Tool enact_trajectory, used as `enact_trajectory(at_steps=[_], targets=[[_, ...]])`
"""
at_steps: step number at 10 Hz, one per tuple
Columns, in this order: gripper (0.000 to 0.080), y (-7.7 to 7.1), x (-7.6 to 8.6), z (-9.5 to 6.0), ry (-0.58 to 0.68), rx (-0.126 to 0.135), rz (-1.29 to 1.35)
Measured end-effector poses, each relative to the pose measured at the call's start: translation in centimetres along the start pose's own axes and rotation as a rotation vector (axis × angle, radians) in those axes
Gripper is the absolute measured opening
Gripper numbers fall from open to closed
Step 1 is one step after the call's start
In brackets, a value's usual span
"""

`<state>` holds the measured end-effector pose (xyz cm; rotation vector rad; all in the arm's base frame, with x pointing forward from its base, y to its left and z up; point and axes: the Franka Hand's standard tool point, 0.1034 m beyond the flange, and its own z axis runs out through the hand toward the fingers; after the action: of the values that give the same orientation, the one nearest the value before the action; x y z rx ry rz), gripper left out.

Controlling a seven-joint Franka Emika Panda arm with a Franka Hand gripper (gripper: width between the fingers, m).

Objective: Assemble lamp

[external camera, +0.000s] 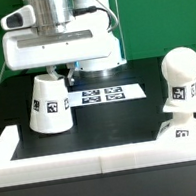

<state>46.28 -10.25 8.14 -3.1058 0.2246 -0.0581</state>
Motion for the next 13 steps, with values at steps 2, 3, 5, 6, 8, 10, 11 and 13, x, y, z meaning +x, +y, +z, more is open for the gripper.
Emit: enact_trajectory(at_steps=[2,3,5,6,8,10,11,13], targets=[[0.0045,-2.1,0.2,-0.5,0.002,0.01,0.048],[0.0045,-4.2,0.5,-1.1,0.007,0.021,0.06],[0.0045,-7.9,1.7,-2.7,0.008,0.062,0.096],[0.0045,-9.4,2.9,-4.1,0.006,0.084,0.112],[0.0045,-12.0,5.7,-7.4,-0.014,0.119,0.171],[0.0045,-13.1,8.1,-9.8,-0.001,0.152,0.217],[0.0045,-13.0,7.9,-9.6,-0.004,0.148,0.213],[0.0045,-13.0,7.9,-9.5,-0.005,0.148,0.214]])
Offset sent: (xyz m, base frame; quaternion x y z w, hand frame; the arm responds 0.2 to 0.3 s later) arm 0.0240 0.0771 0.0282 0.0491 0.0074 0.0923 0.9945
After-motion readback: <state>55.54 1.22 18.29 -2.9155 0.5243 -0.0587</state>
